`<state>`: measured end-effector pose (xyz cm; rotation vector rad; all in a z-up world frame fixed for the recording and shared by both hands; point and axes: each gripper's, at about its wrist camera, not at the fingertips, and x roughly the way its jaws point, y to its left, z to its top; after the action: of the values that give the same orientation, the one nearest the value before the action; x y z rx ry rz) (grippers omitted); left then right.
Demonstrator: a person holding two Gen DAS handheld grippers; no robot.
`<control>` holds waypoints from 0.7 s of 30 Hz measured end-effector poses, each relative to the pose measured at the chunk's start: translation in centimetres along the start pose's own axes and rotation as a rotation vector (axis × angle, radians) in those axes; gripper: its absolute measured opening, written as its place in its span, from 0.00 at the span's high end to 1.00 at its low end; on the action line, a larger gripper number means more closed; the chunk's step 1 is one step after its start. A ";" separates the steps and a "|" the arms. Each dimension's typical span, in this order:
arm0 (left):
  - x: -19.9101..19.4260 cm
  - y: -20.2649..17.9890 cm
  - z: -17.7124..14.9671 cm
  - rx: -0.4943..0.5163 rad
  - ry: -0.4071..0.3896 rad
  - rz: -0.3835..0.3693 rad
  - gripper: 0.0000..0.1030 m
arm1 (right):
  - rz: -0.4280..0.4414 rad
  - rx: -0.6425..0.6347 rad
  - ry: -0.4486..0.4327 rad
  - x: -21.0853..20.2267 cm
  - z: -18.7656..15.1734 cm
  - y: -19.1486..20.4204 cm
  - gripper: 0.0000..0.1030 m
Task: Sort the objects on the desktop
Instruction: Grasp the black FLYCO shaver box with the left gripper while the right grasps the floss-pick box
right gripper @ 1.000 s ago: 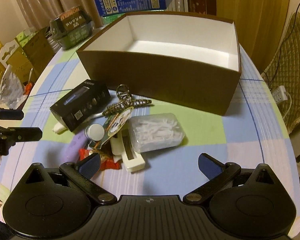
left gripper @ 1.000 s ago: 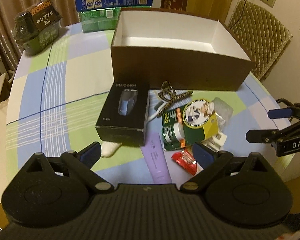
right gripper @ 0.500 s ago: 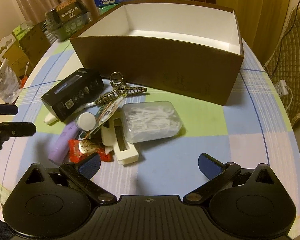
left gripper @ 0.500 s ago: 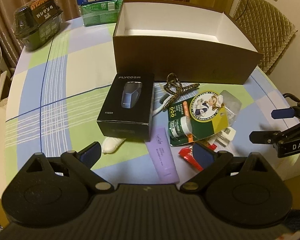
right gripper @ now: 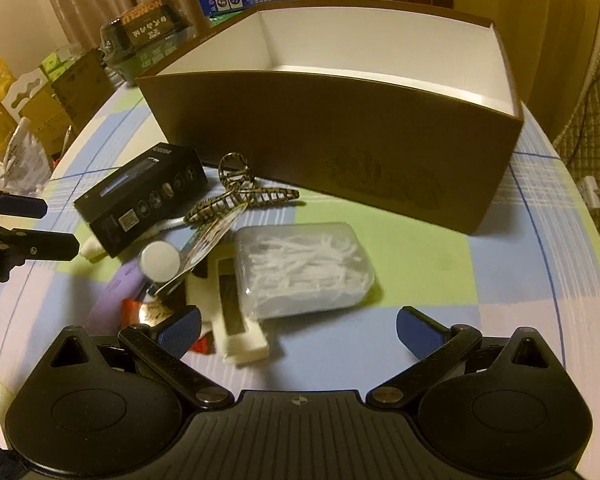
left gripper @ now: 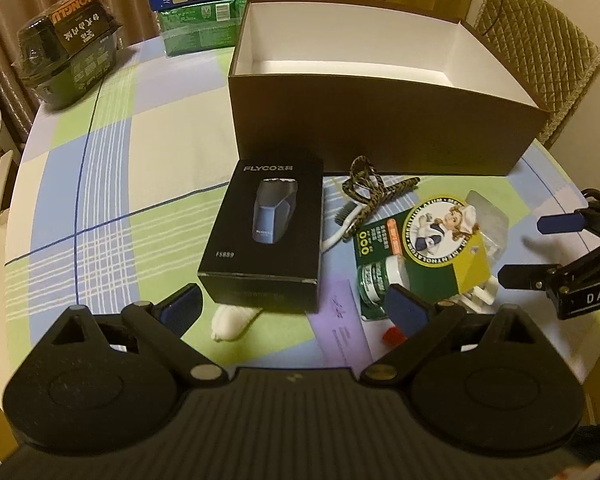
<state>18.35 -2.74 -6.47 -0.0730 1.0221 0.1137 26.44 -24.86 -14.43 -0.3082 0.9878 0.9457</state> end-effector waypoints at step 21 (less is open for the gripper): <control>3.7 0.9 2.4 0.021 0.055 -0.012 0.07 | 0.097 -0.015 0.063 5.0 2.5 -2.2 0.02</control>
<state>22.19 -1.32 -8.33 -0.0628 1.0772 0.0907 30.67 -21.99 -17.55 -0.3071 1.0615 1.0369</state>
